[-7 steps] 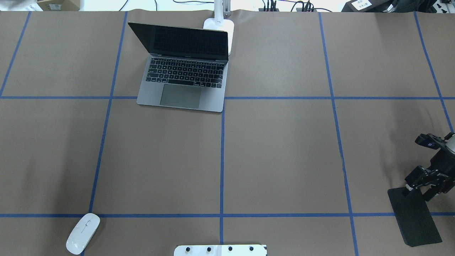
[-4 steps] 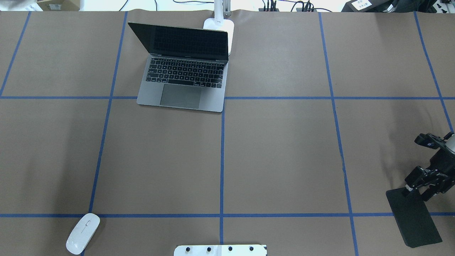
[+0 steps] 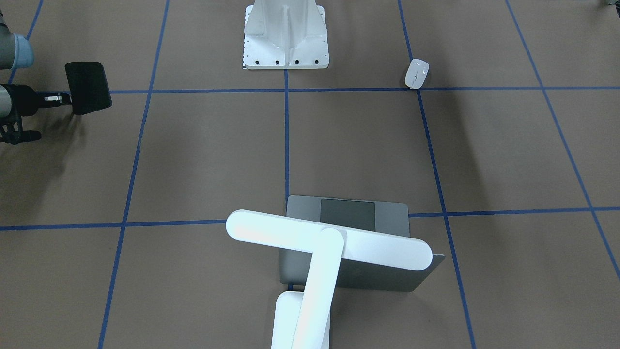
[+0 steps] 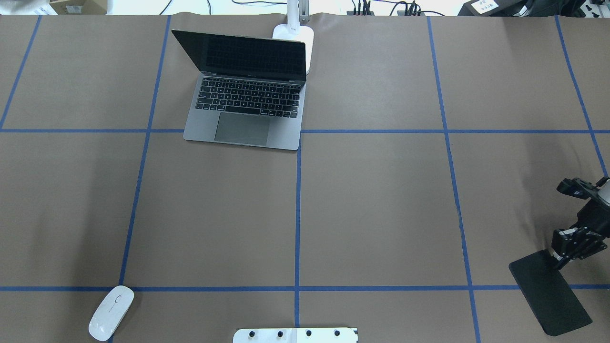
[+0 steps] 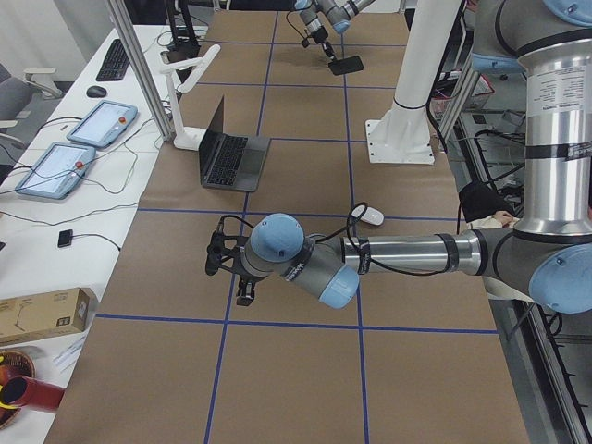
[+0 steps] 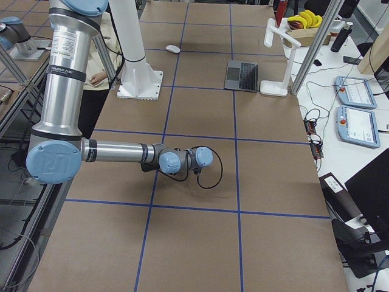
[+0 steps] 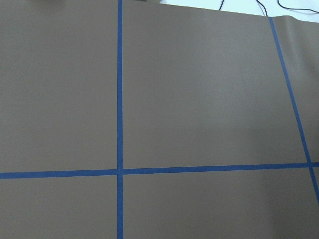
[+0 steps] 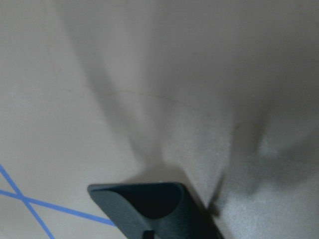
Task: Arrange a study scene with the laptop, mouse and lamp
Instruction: 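Lower the right gripper onto the black mouse pad and grasp its edge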
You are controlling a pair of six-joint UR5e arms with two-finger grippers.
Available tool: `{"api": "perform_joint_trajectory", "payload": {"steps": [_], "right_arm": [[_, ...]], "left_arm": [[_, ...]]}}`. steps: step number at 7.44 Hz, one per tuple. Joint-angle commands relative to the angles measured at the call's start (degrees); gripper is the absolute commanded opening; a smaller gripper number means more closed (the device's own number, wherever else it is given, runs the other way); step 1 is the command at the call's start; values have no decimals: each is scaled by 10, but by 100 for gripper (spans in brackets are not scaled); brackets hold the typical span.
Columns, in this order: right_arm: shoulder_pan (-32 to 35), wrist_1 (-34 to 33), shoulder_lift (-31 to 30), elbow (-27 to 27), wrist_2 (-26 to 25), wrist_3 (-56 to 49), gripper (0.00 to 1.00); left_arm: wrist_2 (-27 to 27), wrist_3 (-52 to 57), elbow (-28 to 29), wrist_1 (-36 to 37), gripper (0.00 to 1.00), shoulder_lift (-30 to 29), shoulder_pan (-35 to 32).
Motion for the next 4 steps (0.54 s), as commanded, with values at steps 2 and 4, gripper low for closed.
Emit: {"api": "perform_joint_trajectory", "payload": {"steps": [2,4], "right_arm": [[2,0,0,18,-11,0,0],[52,-8,-5,75,-10,2,0]], "left_arm": [[-10,0,0,1,100,0,0],[-11,1,1,1,100,1,0]]}}
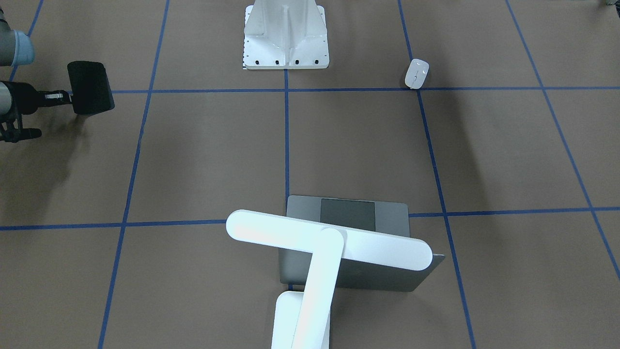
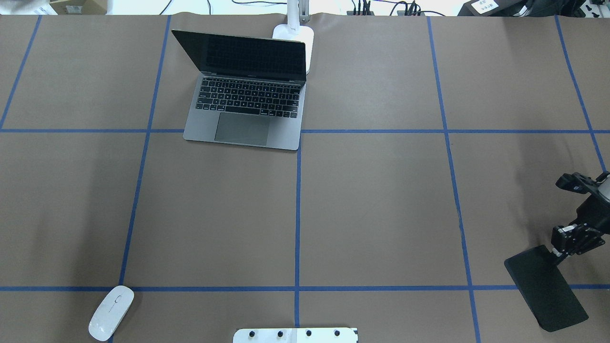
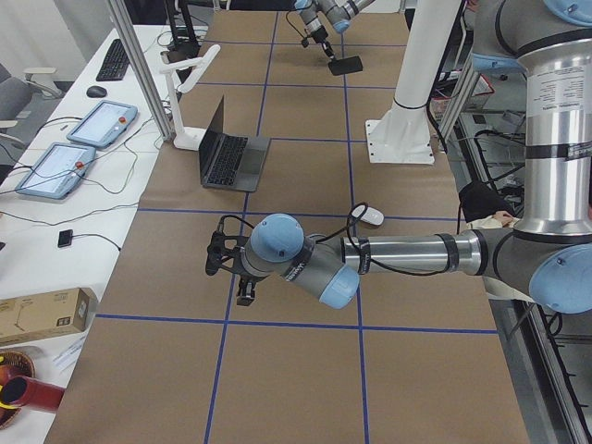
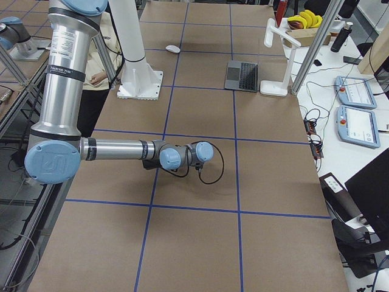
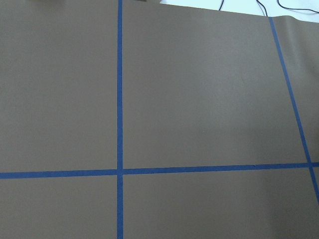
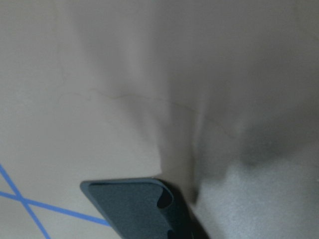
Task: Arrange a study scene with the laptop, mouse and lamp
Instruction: 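Lower the right gripper onto the black mouse pad and grasp its edge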
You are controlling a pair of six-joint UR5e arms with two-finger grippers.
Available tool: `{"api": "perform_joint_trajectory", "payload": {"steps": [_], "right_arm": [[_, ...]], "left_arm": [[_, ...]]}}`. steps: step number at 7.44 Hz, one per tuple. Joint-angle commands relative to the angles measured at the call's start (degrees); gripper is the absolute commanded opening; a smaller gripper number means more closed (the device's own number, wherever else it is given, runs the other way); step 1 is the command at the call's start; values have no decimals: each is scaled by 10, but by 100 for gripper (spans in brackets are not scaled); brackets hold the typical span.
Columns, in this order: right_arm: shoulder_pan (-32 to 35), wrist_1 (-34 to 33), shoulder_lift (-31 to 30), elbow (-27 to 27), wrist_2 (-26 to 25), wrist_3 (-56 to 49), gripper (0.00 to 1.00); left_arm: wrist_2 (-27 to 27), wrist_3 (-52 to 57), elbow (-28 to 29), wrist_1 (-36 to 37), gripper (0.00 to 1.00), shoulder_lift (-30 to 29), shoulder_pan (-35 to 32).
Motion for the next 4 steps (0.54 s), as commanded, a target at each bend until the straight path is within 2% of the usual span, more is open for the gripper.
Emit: {"api": "perform_joint_trajectory", "payload": {"steps": [1,2,3,4], "right_arm": [[79,-6,0,58,3,14,0],[109,-5,3,96,-1,51,0],[123,-5,18,139,-27,90,0],[135,-5,59,158,-53,135,0]], "left_arm": [[-2,1,1,0,100,1,1],[-2,1,4,0,100,1,1],[-5,2,5,0,100,1,2],[-10,3,5,0,100,1,1]]}}
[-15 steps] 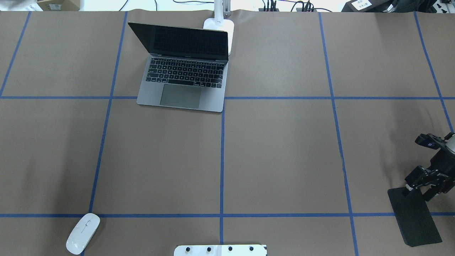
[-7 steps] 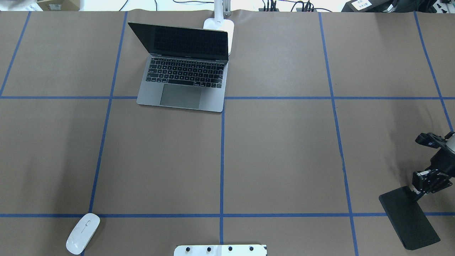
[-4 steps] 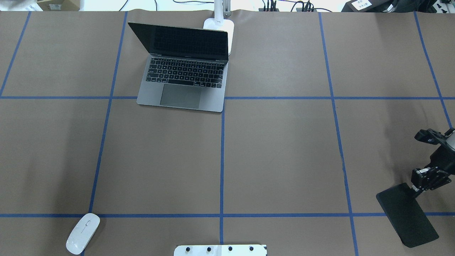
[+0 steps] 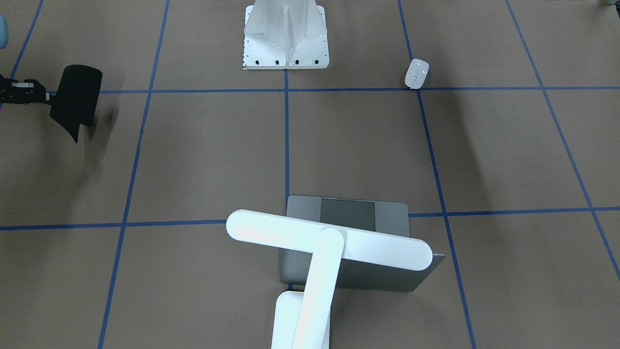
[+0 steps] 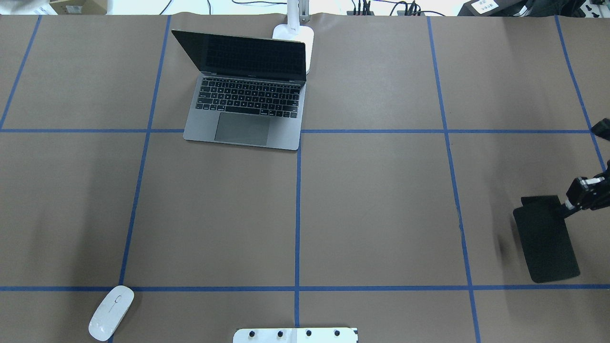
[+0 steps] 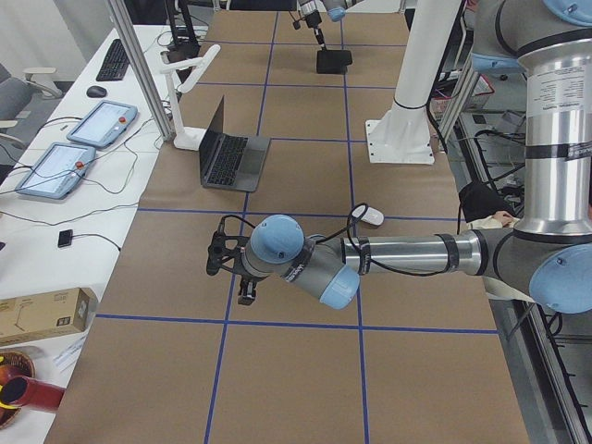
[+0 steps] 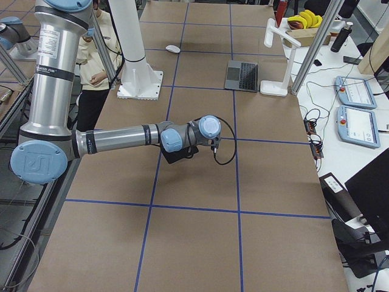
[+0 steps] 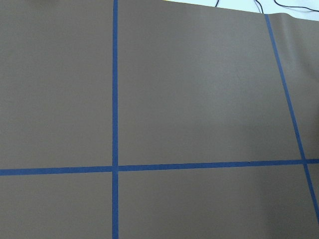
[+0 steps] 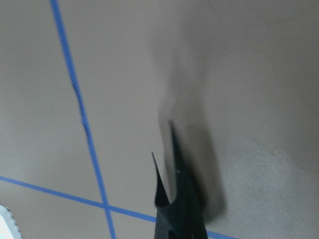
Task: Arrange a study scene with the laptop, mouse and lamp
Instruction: 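Lower the right gripper onto the black mouse pad and grasp its edge, then carry the black mouse pad with the right gripper beside the laptop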
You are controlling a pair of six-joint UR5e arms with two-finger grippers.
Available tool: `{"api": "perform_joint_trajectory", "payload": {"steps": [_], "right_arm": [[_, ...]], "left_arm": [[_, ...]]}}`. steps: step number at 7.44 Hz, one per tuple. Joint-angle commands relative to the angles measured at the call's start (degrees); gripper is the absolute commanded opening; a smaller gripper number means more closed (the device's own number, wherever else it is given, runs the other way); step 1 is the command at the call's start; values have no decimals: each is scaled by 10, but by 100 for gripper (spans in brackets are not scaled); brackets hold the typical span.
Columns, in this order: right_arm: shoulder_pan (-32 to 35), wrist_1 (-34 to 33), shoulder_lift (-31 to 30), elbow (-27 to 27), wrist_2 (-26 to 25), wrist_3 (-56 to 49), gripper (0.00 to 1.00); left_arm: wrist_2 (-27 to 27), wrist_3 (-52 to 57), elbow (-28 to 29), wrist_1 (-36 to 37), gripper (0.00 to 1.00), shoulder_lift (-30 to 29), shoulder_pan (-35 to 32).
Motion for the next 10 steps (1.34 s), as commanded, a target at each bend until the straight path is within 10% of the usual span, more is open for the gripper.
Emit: {"api": "perform_joint_trajectory", "payload": {"steps": [1,3,6,10], "right_arm": [[20,-1,87,41,-61,98,0],[-1,-49,206,45,-137,179,0],[-105,-306,416,69,-331,181,0],[-201,-322,499,23,-455,258,0]], "left_arm": [[-5,18,5,13,100,-1,1],[-2,137,4,112,100,-4,-24],[4,154,3,119,100,-4,-31],[0,158,0,118,100,-3,-32]]}}
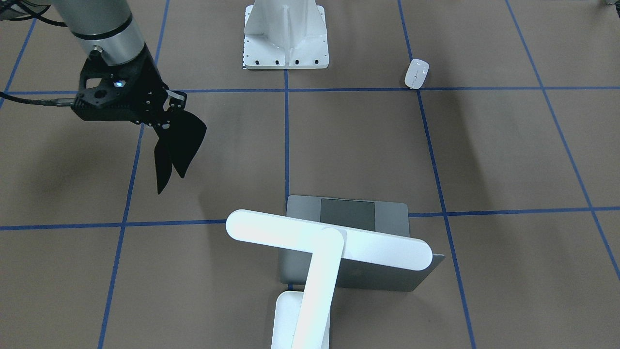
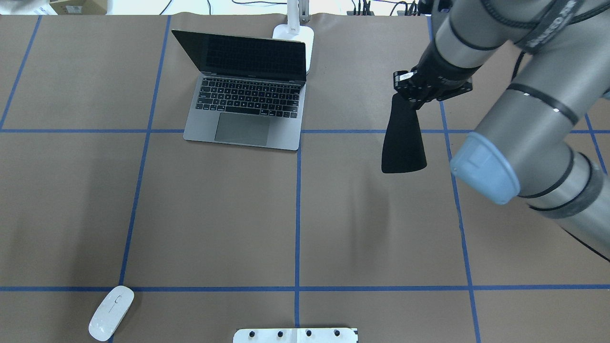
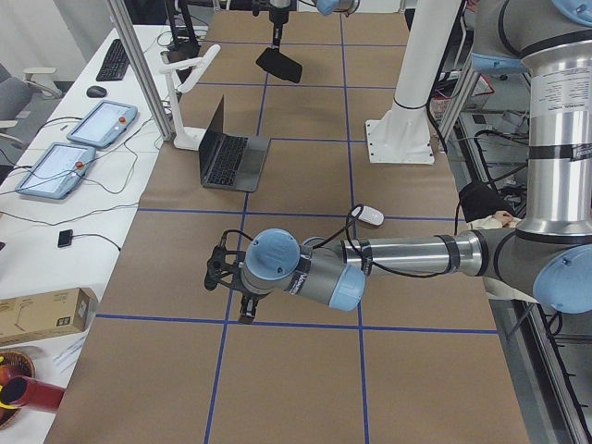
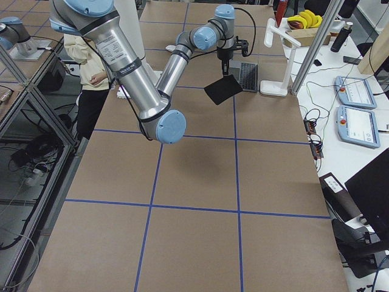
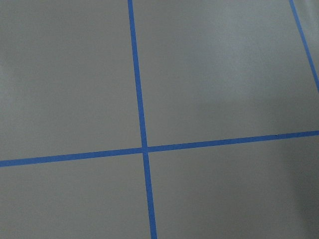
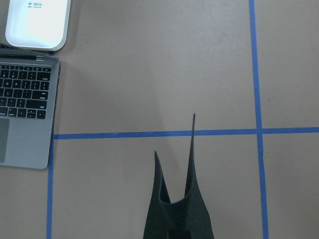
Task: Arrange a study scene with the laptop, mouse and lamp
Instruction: 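Carry the black mouse pad with the right gripper beside the laptop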
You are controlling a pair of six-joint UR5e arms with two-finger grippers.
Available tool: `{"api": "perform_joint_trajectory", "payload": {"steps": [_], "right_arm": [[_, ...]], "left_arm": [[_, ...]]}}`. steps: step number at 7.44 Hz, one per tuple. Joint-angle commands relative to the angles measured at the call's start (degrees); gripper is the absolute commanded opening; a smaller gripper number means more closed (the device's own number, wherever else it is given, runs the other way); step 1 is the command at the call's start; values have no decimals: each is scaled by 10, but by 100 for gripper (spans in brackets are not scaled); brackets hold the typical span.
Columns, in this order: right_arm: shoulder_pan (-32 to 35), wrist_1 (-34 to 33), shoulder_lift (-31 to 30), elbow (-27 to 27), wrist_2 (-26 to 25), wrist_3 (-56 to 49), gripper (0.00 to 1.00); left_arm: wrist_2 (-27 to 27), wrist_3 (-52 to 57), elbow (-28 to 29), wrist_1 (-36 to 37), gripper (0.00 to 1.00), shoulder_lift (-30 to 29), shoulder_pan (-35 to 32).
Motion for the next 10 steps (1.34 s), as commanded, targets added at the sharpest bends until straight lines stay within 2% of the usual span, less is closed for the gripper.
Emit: {"api": "perform_joint_trajectory", "payload": {"steps": [1,3,4,5,6,10], "right_arm": [[-25,-2,70,-59,-40,28,0],[-23,0,73,-65,-48,16,0],[-20,-2,68,-64,-70,-13,0],[-16,4,39,-57,-102,-32,96],[-3,5,29,-52,-103,-65,100],[0,1,34,-54,-86,-66,100]], "left_arm": [[-4,1,-1,-1,100,0,-1],[-5,1,0,1,100,0,-1],[-5,0,0,1,100,-1,-2],[-4,0,0,2,100,-1,-2],[-4,0,1,2,100,-1,-2],[2,-5,2,19,100,0,0]]}}
